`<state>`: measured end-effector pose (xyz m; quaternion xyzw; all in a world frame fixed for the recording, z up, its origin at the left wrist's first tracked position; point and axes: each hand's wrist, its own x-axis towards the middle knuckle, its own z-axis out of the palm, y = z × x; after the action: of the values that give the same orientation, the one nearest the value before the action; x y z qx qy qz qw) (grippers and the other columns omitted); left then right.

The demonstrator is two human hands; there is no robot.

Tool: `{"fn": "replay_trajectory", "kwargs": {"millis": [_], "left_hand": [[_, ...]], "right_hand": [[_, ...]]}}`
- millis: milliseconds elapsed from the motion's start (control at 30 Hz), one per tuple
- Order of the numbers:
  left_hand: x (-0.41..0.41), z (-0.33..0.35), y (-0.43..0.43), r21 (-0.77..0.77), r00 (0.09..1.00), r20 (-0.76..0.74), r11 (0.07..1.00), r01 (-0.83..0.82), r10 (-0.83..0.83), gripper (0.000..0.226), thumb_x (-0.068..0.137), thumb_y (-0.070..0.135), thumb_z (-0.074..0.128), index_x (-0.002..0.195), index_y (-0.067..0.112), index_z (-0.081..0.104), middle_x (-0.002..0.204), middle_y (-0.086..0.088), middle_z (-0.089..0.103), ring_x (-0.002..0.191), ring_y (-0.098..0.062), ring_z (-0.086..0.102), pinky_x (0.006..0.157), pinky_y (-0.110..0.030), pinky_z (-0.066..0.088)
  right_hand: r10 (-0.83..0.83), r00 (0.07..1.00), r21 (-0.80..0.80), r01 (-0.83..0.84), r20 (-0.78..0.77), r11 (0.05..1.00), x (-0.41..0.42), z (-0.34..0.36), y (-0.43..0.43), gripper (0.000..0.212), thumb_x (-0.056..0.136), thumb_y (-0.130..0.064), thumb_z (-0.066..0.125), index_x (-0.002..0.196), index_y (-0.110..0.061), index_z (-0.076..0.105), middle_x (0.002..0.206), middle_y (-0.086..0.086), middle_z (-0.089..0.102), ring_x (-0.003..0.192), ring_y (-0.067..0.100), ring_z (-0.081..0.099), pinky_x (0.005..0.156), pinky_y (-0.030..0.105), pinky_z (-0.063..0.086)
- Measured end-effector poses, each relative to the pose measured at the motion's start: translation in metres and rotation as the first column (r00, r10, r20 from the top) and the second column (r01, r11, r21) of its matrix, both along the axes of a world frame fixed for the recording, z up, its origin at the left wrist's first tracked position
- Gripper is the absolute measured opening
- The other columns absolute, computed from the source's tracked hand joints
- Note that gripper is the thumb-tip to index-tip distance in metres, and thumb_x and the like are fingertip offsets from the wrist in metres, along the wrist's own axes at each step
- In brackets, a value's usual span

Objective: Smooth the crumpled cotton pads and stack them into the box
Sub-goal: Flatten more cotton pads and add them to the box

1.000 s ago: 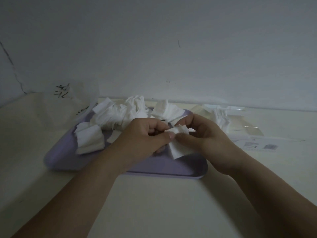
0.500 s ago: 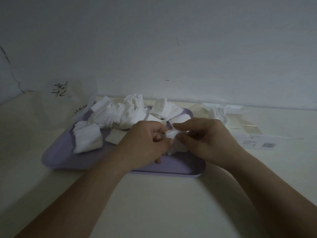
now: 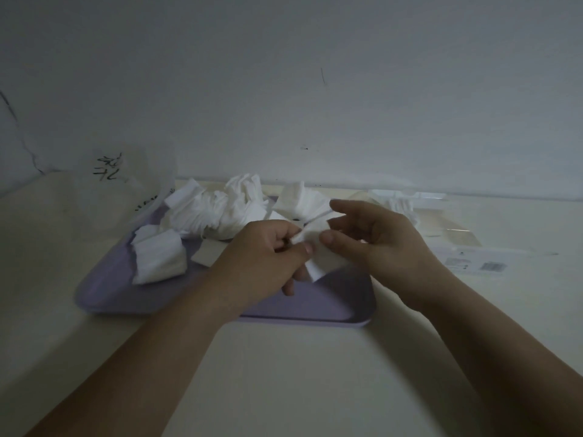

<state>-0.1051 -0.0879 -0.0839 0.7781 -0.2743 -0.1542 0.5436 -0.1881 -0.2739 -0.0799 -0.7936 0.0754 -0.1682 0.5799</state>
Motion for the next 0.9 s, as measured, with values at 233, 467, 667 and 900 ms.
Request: {"fn": "replay_trajectory", "kwargs": {"millis": [233, 467, 667, 900], "left_hand": [[0.001, 0.008, 0.003, -0.154, 0.972, -0.235, 0.988, -0.006, -0.031, 0.024, 0.107, 0.020, 0.054, 0.091, 0.009, 0.069, 0.073, -0.010, 0.070, 0.051, -0.018, 0.056, 0.041, -0.025, 0.035], [0.030, -0.006, 0.021, 0.148, 0.884, 0.370, 0.922, -0.358, 0.284, 0.013, 0.093, 0.039, 0.067, 0.089, 0.026, 0.069, 0.068, 0.008, 0.070, 0.065, -0.011, 0.067, 0.062, -0.029, 0.052], [0.031, -0.017, 0.016, 0.259, 0.945, 0.283, 0.936, -0.240, 0.164, 0.029, 0.086, 0.053, 0.075, 0.100, 0.028, 0.071, 0.090, 0.013, 0.072, 0.083, 0.001, 0.065, 0.068, -0.021, 0.046], [0.025, -0.012, 0.018, 0.230, 0.892, 0.443, 0.951, -0.208, 0.088, 0.012, 0.089, 0.039, 0.077, 0.091, 0.031, 0.068, 0.091, 0.014, 0.064, 0.080, 0.000, 0.060, 0.068, -0.016, 0.044]], "right_hand": [[0.141, 0.990, 0.258, -0.131, -0.024, 0.957, 0.001, -0.008, 0.005, 0.016, 0.088, -0.009, 0.079, 0.098, 0.003, 0.075, 0.097, 0.027, 0.075, 0.086, 0.026, 0.069, 0.086, 0.037, 0.060], [0.047, 0.996, 0.371, -0.018, -0.070, 0.928, 0.003, -0.006, 0.002, 0.007, 0.092, -0.004, 0.072, 0.090, 0.002, 0.074, 0.077, 0.012, 0.067, 0.071, 0.022, 0.063, 0.067, 0.034, 0.056], [-0.014, 0.999, 0.396, 0.030, -0.043, 0.918, 0.003, -0.009, 0.007, 0.015, 0.096, -0.006, 0.070, 0.104, 0.006, 0.072, 0.095, 0.021, 0.075, 0.082, 0.025, 0.072, 0.076, 0.034, 0.063], [-0.054, 0.998, 0.325, 0.065, -0.043, 0.943, 0.003, -0.013, 0.011, 0.017, 0.098, -0.010, 0.068, 0.111, 0.002, 0.065, 0.096, 0.018, 0.079, 0.084, 0.031, 0.079, 0.079, 0.042, 0.065]]}}
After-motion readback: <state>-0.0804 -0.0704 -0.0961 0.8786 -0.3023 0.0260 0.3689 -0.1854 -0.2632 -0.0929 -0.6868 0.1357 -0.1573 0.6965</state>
